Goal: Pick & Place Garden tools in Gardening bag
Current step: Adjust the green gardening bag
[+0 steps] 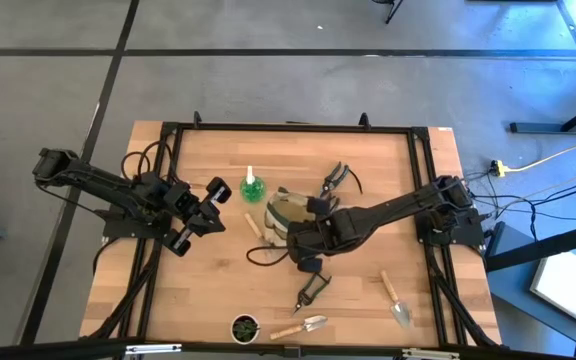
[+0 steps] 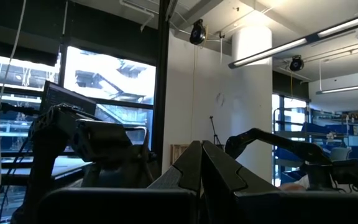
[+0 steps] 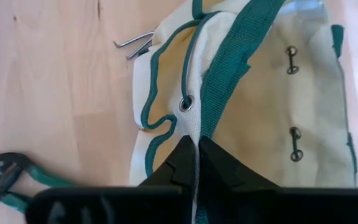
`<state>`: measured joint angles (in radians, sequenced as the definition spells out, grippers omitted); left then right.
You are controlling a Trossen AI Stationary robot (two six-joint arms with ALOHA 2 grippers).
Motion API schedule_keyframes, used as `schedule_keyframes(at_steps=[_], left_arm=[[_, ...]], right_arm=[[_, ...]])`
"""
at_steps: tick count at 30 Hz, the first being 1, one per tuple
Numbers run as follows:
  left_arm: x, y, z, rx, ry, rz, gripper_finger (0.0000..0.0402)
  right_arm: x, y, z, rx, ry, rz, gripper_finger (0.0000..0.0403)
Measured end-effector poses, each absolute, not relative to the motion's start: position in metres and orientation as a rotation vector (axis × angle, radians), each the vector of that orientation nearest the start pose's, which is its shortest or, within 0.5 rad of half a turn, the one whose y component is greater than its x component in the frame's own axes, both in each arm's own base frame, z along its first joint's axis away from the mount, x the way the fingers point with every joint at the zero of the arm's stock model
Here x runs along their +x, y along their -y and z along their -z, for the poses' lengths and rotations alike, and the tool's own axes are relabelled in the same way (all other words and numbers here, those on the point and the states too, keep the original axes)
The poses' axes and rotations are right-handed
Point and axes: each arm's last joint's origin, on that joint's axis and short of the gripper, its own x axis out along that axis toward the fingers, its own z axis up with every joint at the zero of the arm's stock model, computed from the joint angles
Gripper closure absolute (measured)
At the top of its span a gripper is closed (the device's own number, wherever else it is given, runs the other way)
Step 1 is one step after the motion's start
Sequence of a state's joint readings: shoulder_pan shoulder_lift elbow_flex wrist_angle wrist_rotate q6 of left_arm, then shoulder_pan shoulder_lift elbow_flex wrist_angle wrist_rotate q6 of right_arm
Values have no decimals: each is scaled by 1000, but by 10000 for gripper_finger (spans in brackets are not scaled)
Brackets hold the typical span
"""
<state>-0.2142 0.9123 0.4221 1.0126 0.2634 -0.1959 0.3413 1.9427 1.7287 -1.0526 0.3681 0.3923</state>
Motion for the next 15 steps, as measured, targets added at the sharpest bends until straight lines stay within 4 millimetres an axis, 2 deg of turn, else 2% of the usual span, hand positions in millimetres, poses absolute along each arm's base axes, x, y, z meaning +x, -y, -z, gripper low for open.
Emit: schedule_keyframes(at_steps=[6, 15], left_arm=[[180, 47, -298, -175, 480, 517, 396], [180, 47, -298, -175, 479, 517, 396]], right_arm=[[378, -132, -257, -59, -1170, 236, 385], [392, -140, -215, -87, -1279, 201, 385]])
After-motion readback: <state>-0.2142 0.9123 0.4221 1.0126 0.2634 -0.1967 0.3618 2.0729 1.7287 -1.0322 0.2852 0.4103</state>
